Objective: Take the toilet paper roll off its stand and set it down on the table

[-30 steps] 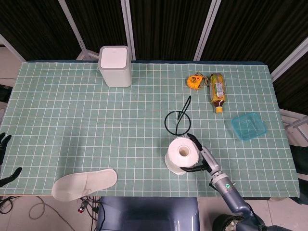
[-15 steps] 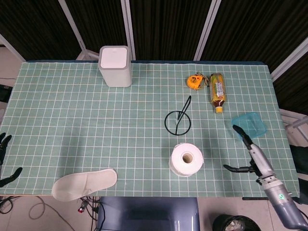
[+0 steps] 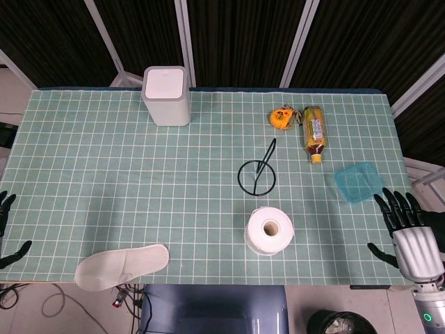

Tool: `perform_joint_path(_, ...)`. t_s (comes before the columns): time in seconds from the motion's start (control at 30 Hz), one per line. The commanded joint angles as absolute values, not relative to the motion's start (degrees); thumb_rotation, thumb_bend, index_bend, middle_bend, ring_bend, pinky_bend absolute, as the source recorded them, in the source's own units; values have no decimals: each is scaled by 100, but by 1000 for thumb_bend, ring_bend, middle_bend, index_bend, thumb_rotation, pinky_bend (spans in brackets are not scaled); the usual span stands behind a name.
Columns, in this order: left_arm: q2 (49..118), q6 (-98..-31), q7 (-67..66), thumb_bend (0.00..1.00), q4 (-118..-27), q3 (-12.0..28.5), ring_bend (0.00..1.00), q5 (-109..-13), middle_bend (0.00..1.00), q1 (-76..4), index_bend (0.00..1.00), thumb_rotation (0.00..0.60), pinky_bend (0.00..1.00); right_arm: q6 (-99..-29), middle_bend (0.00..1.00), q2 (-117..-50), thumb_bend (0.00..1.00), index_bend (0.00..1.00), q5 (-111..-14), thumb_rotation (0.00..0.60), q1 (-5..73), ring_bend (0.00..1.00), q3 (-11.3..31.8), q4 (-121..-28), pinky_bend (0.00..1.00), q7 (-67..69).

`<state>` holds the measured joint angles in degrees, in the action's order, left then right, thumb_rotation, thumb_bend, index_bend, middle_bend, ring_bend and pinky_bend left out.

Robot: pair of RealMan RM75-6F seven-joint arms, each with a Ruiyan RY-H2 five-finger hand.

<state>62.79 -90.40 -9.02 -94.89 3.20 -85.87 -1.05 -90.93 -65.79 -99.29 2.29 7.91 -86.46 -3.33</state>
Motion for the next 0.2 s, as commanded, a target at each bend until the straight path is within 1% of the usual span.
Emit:
perform_joint_path(0.03, 6308, -9017, -898, 176, -9440, 318, 0, -8619, 0, -131, 43, 600, 13, -9293, 0, -6822, 0, 0, -9974, 600, 117, 0, 788, -8322, 0, -626)
perform_joint_path(0.2, 6372, -9119, -933, 176, -9381, 308, 0, -8738, 0, -123, 43, 600, 12, -9237, 0, -6851, 0, 0, -9866, 600, 150, 0, 769, -8321, 0, -649)
